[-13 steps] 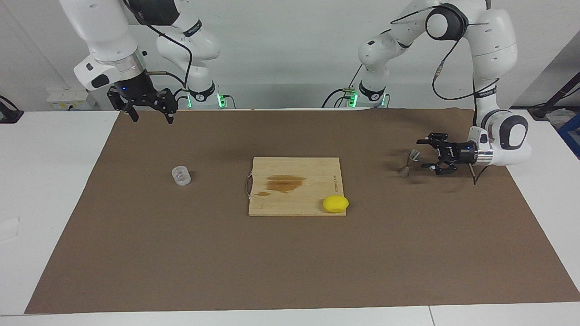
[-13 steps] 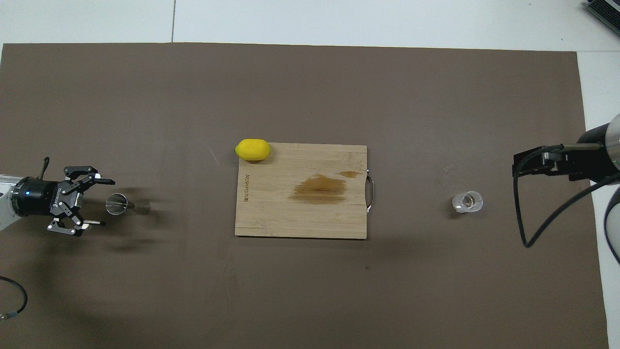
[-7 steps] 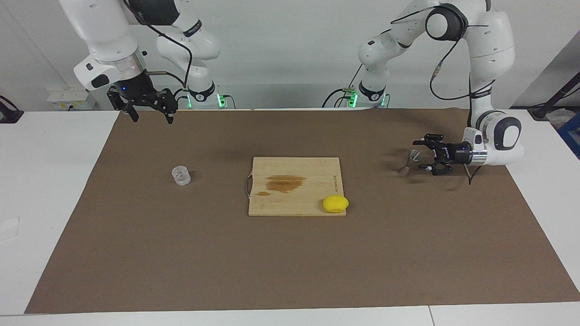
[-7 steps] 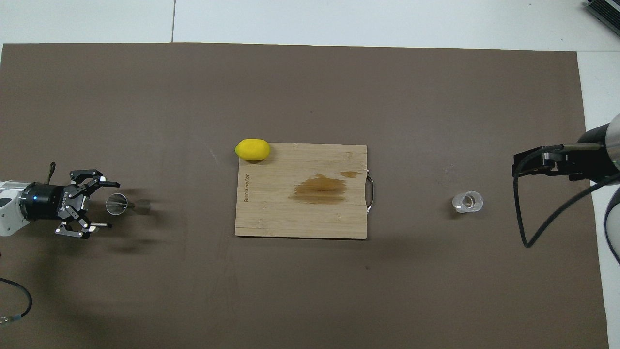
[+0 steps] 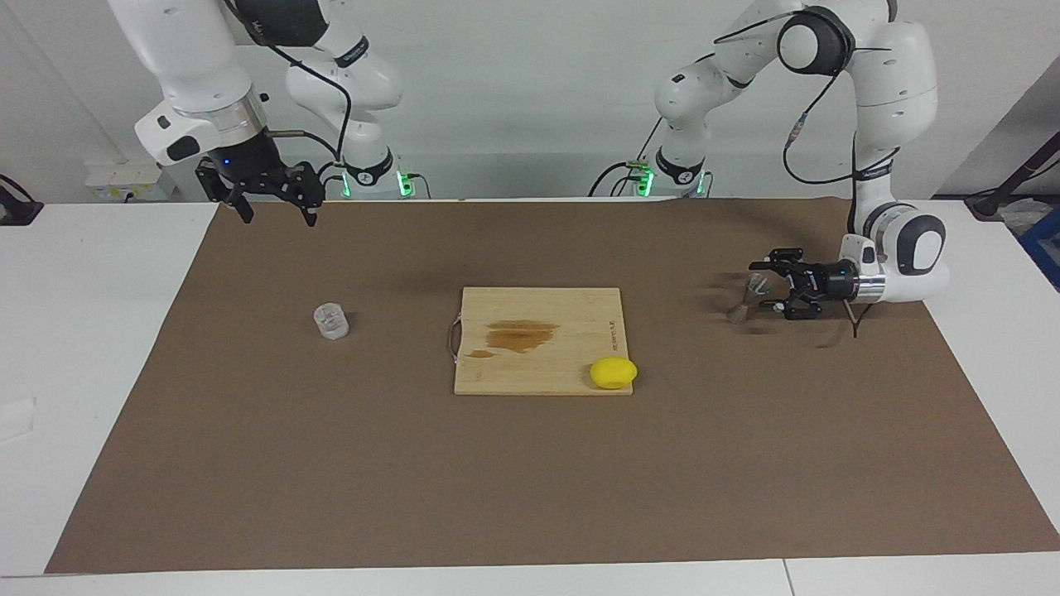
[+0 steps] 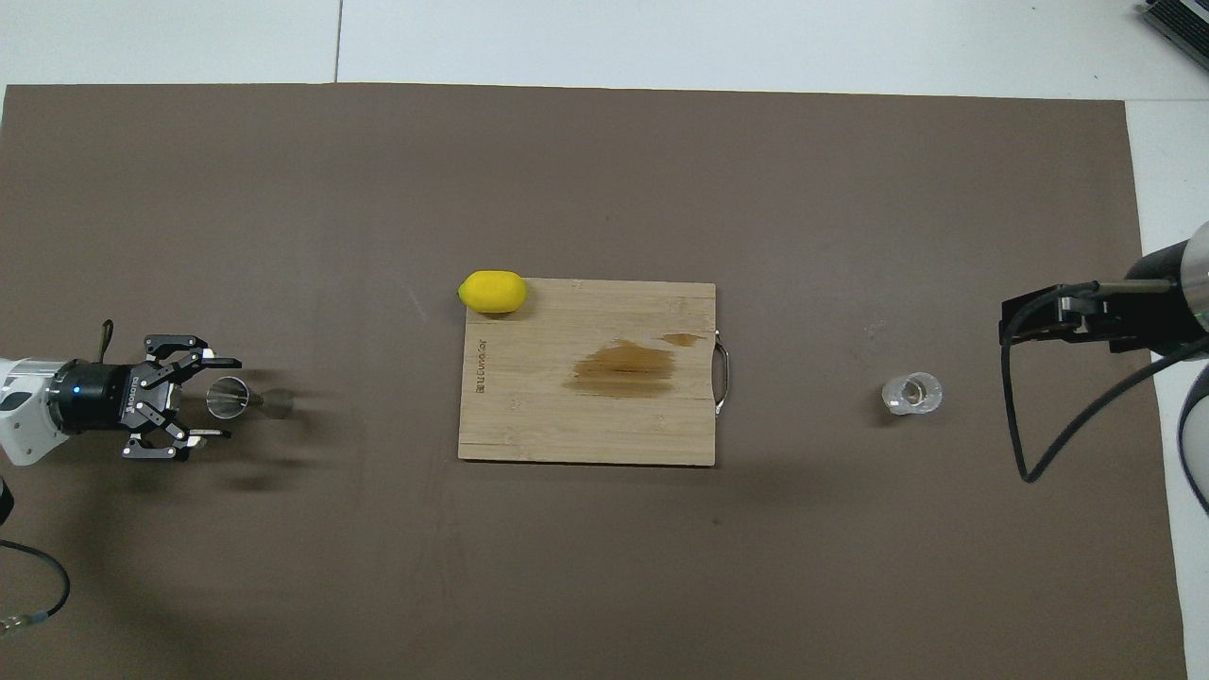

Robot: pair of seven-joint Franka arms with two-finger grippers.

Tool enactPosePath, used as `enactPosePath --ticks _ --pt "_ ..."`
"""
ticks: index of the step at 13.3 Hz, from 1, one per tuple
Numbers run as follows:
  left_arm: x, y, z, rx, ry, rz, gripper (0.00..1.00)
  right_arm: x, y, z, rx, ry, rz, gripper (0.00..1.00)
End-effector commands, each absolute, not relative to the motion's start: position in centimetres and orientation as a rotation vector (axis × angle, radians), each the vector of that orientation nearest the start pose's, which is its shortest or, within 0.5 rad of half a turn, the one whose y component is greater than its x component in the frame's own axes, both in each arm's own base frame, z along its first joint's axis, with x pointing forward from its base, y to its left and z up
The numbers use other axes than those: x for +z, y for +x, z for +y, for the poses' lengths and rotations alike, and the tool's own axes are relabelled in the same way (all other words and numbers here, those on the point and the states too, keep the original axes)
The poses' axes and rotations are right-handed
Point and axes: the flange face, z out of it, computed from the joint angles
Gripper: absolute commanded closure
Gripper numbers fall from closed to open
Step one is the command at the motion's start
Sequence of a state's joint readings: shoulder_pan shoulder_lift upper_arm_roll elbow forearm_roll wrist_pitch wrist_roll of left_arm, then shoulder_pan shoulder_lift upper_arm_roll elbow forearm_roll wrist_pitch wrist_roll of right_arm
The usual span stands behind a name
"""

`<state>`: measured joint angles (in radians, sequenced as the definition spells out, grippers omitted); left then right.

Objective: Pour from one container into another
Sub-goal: 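Close the left gripper on the metal cup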

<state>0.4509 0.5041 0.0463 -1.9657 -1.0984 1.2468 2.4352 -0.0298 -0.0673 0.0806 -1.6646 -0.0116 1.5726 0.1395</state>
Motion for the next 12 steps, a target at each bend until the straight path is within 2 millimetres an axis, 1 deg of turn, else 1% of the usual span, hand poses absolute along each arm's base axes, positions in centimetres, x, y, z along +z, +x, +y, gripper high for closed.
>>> enactPosePath --ticks 1,3,4,5,8,9,10,12 --pt "24.8 50.2 14.0 1.075 1.239 -1.174 0.31 61.9 52.7 2.5 0.028 -3.132 0.133 0.01" --pt "24.8 50.2 14.1 1.083 1.238 -1.175 0.50 61.9 52.7 2.5 0.028 -3.132 0.133 0.01" --pt "24.9 50.3 14.1 1.091 1.237 -1.173 0.63 61.9 52.7 2.5 0.028 -3.132 0.133 0.01" --pt "25.0 50.5 14.1 1.097 1.237 -1.174 0.69 61.9 52.7 2.5 0.028 -3.132 0.133 0.01" --pt "25.7 51.6 12.7 1.111 1.211 -1.163 0.70 61.9 52.7 2.5 0.025 -3.132 0.133 0.01" --pt "26.0 52.0 11.3 1.095 1.186 -1.174 0.70 61.9 52.7 2.5 0.025 -3.132 0.133 0.01" --pt "26.7 52.3 10.3 1.095 1.170 -1.180 0.70 61.9 52.7 2.5 0.028 -3.132 0.133 0.01" --pt "28.4 52.8 7.3 1.069 1.128 -1.178 0.70 61.9 52.7 2.5 0.028 -3.132 0.133 0.01"
